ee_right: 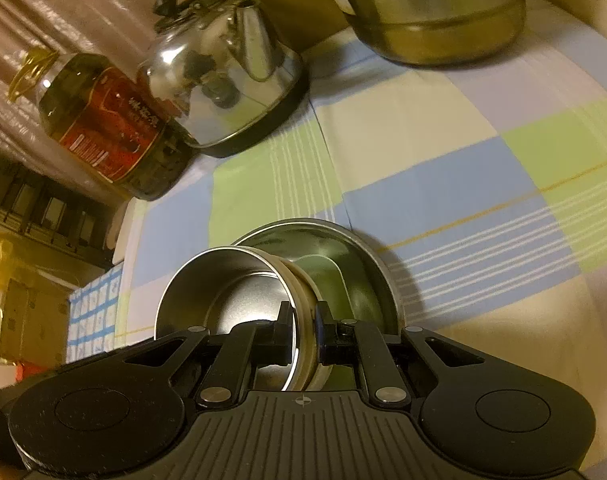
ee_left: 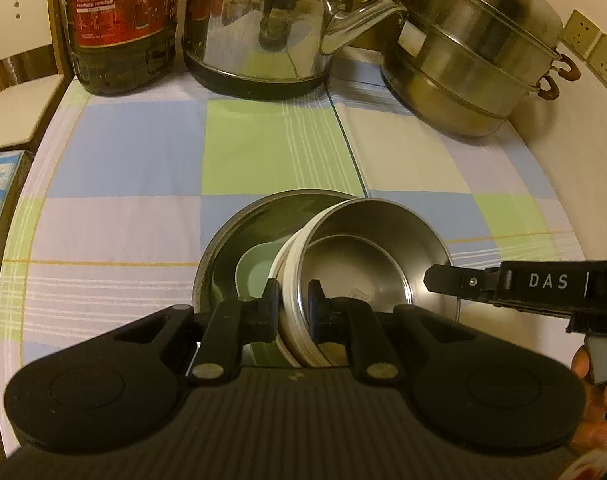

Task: Organize plates and bowls
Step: 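Lower the nested bowls with both tools over the floral saucer on the plates, then set the nested bowls onto the plate stack and open both tools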

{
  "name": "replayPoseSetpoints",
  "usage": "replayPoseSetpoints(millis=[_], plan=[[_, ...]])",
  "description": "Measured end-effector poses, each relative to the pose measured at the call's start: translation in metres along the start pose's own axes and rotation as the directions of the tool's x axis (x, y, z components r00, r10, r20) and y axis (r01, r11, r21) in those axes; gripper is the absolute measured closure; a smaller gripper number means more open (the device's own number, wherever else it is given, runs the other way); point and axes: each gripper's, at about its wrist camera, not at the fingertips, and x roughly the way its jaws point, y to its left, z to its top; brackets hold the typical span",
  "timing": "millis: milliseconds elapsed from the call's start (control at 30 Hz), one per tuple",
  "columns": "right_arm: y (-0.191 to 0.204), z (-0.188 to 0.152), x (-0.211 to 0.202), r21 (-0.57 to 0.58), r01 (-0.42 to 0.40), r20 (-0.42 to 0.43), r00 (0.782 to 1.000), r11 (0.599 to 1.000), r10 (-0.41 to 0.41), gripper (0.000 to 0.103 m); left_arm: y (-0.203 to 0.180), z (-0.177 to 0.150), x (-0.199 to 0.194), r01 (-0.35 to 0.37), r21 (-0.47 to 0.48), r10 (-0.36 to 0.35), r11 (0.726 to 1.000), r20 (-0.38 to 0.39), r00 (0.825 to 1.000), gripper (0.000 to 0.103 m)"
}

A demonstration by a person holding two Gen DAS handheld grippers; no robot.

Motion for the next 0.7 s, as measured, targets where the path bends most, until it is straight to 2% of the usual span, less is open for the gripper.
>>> replayPoseSetpoints(millis=[467,700], plan=[[0.009,0.021,0.006,0.006,0.051,-0.098,0.994,0.999,-0.05,0.092,0.002,0.006,0.002,0.004,-0.028,-0.005,1.0,-0.037,0.999,0.091],[0.01,0.021,0.007,-0.011,0.05,-0.096,0.994,0.999,-0.051,0.092,0.0,0.005,0.003,-0.005,-0.029,0.004,1.0,-0.028,1.0,0.09]])
